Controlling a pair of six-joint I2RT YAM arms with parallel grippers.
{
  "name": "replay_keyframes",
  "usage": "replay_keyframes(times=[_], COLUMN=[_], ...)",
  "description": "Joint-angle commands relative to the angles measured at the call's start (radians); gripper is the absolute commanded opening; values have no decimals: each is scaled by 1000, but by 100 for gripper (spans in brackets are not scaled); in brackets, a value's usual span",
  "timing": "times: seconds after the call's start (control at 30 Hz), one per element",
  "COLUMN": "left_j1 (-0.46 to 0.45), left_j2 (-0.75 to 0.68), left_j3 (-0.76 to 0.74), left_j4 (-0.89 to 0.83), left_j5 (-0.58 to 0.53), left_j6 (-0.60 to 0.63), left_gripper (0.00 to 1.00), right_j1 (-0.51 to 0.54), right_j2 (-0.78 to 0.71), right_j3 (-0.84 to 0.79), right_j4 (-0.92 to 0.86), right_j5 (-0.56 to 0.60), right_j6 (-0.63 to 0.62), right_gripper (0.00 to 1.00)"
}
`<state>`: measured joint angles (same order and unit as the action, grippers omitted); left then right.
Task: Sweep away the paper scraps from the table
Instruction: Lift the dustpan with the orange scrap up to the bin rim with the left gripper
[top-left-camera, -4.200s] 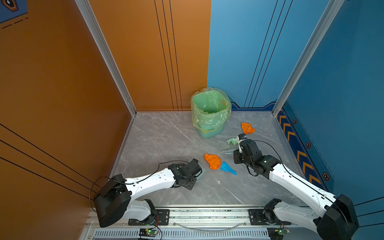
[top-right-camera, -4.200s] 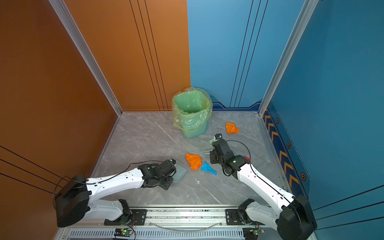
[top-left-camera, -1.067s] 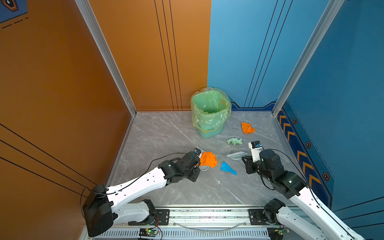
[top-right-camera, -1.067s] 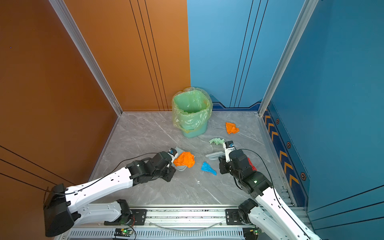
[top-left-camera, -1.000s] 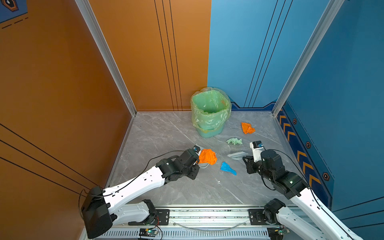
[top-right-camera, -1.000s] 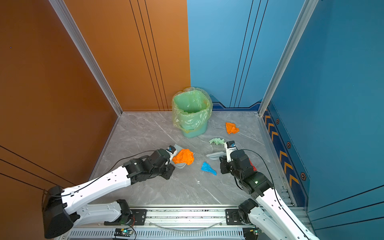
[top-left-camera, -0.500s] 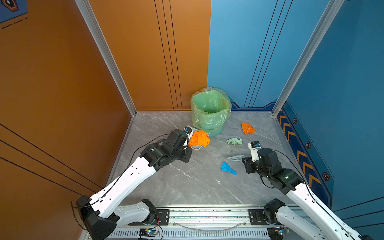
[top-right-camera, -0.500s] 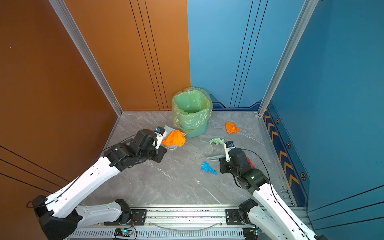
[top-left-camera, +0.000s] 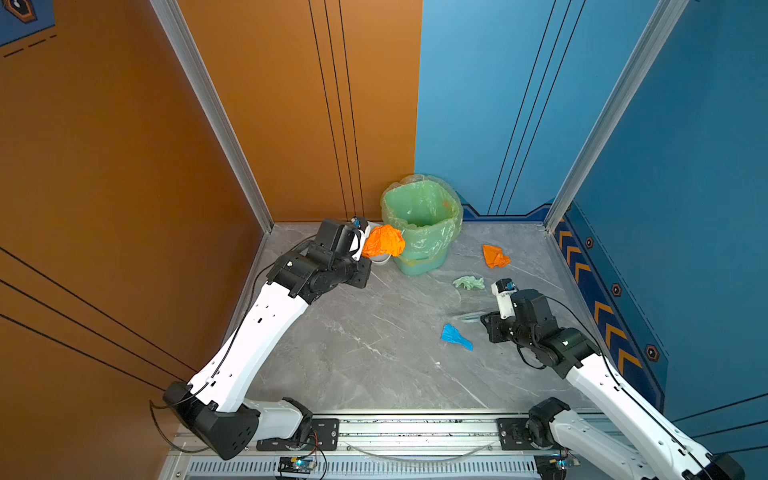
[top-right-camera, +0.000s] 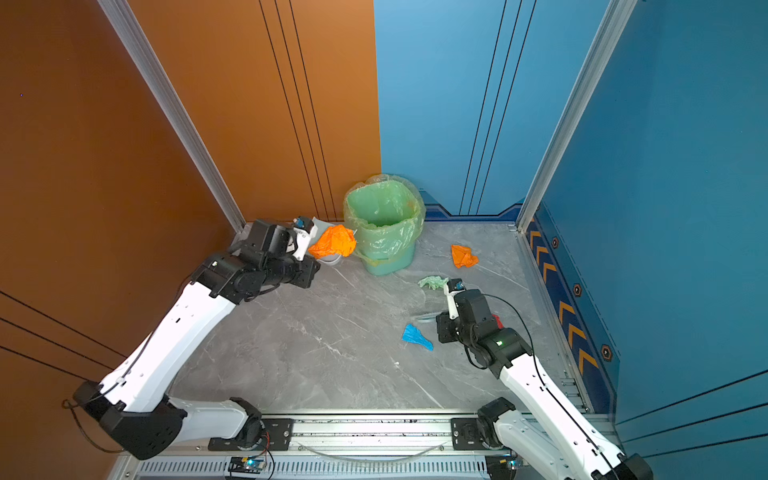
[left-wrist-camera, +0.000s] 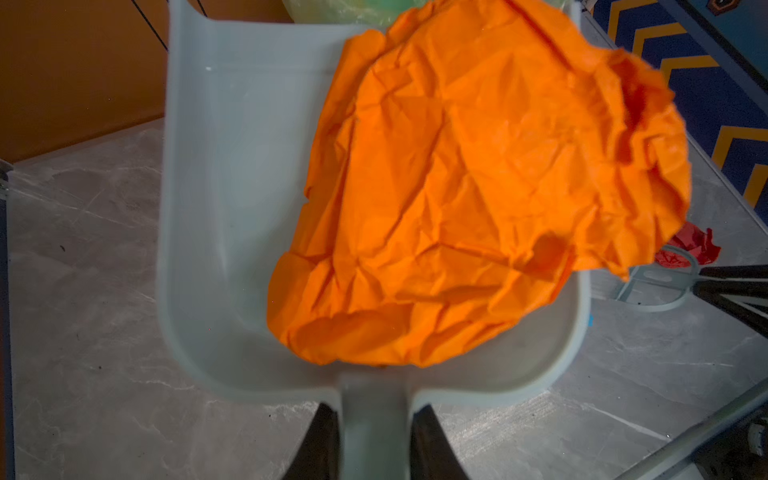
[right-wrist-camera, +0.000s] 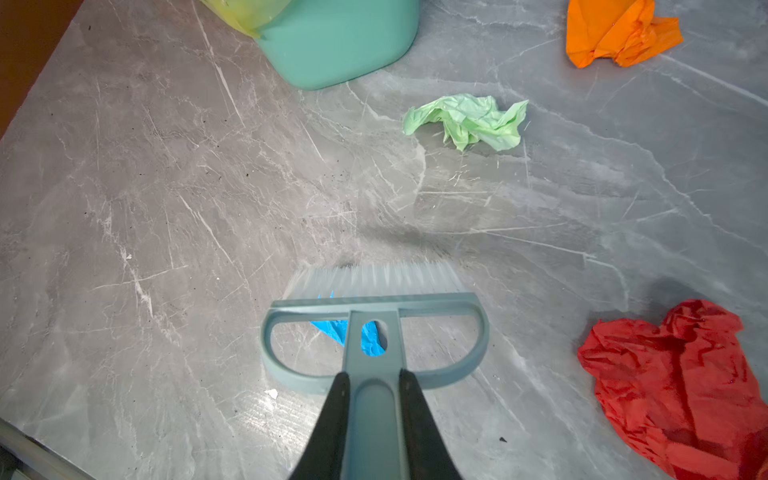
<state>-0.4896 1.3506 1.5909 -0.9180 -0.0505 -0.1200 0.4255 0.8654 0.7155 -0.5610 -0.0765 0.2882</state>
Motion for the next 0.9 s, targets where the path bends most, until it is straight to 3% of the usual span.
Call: replay_keyframes(times=[0.0,0.47,0.87], left_j1=[35,165,164], left_j2=[51,402,714], left_j3=[91,551,943], left_j4=[-19,-24,-39], left_j5=[21,23,-29], left_j6=[45,74,73], left_gripper=[0,0,0], right_j1=[-8,-14,-16], right_j2=[9,-41,-83], right_j3=[9,-33,-42], right_j4=[4,8,-39], right_j5=[-22,-36,-27], right_j6=[-10,9,60], right_gripper=[0,0,0])
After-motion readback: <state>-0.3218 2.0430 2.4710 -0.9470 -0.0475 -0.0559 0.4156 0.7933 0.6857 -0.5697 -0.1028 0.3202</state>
